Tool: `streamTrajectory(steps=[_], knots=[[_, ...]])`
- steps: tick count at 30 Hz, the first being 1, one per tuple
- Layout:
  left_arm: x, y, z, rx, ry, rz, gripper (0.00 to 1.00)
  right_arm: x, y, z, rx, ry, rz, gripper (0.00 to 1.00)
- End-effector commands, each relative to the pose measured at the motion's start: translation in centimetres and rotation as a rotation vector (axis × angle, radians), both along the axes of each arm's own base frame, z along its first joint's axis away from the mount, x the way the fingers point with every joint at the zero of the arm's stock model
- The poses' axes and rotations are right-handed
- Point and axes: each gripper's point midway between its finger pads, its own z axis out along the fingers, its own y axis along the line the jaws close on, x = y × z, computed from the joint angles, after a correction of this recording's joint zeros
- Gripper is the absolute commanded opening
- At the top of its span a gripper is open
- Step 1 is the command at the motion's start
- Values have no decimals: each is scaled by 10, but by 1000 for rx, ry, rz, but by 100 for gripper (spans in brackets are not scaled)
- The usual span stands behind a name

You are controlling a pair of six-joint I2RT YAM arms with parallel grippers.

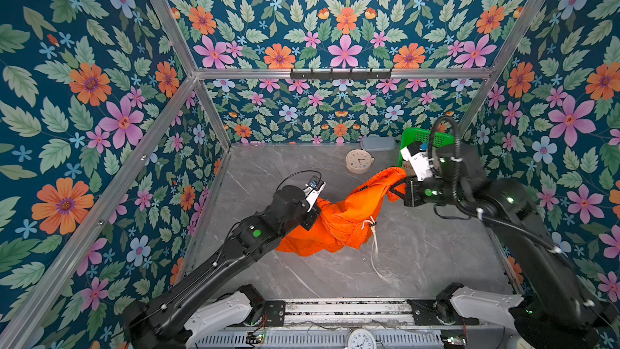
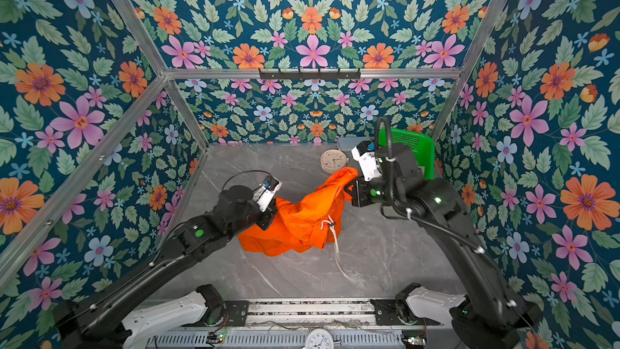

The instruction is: Fold and stack the shorts

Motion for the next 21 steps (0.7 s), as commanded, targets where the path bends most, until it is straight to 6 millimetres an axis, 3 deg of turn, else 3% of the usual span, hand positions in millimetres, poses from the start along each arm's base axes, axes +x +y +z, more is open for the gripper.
streamTrajectory(steps=[1, 4, 8, 11, 14, 17, 18, 21], knots=[[32, 6, -35, -20, 93, 69, 3, 43, 8, -33, 10, 72, -54, 0], [68, 14, -67, -120, 152, 128, 6, 88, 10, -76, -45, 133, -113, 0], [102, 12, -100, -92, 194, 156, 12, 143, 14, -128, -106, 211, -158, 4], [128, 13, -121, -124, 241, 179, 17, 179, 15, -150, -110, 228, -197, 13], [149, 21, -136, -132, 264, 233, 33, 209, 18, -157, -101, 195, -216, 37], [159, 23, -130, -139, 255, 249, 55, 221, 18, -146, -100, 147, -217, 64], [159, 22, -124, -145, 244, 243, 59, 220, 17, -141, -106, 133, -217, 68], [150, 21, -98, -171, 197, 210, 64, 209, 7, -128, -128, 105, -231, 69]])
